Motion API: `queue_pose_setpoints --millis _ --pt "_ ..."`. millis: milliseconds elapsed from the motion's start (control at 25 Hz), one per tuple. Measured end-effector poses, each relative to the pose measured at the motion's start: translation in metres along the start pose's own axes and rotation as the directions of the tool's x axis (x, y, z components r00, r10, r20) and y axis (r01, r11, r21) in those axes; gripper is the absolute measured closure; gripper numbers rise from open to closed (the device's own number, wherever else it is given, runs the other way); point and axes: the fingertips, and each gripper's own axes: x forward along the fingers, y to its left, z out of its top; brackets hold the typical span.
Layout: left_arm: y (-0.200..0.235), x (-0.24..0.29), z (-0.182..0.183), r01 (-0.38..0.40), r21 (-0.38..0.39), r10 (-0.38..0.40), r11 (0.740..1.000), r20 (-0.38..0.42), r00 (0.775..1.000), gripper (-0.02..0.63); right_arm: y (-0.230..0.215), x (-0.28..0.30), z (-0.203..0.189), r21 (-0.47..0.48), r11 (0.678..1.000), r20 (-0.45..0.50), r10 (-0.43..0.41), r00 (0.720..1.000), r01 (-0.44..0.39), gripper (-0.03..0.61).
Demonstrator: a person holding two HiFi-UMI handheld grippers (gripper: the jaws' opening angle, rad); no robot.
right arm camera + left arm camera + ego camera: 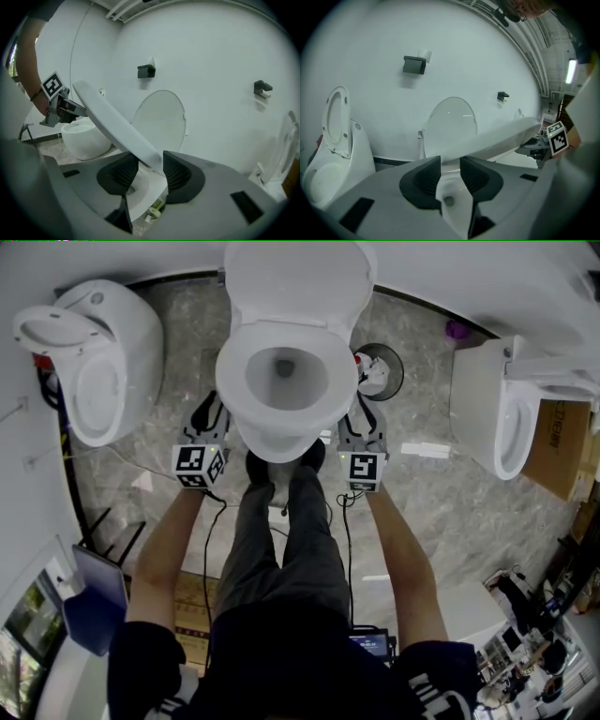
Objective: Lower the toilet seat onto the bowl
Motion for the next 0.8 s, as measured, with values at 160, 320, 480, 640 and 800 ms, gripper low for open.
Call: queue_pose_setpoints --millis 160,320,480,640,800 --pt "0.005 0.000 -0.008 -0.043 -0.007 0.043 0.999 -0.006 0.999 0.471 0.001 0.000 -0.008 0.094 0.996 -0.010 0.006 1.000 -0.005 0.393" --pt "0.008 0.002 -0.014 -0.062 -0.027 0.062 0.998 -0.011 0.998 0.472 0.002 0.000 -0.014 0.173 0.985 -0.024 0.015 1.000 -0.011 0.397" --pt "0.009 0.004 -0.017 -0.061 -0.045 0.061 0.997 -0.013 0.998 0.474 0.002 0.000 -0.021 0.282 0.959 -0.023 0.035 0.999 -0.027 0.396" --pt "0.013 0.006 -0.024 -0.062 -0.063 0.060 0.996 -0.023 0.998 0.476 0.004 0.001 -0.028 0.364 0.931 -0.027 0.052 0.998 -0.038 0.386" --pt "0.015 0.009 -0.030 -0.059 -0.071 0.056 0.996 -0.033 0.998 0.476 0.004 0.001 -0.036 0.406 0.913 -0.033 0.068 0.997 -0.049 0.368"
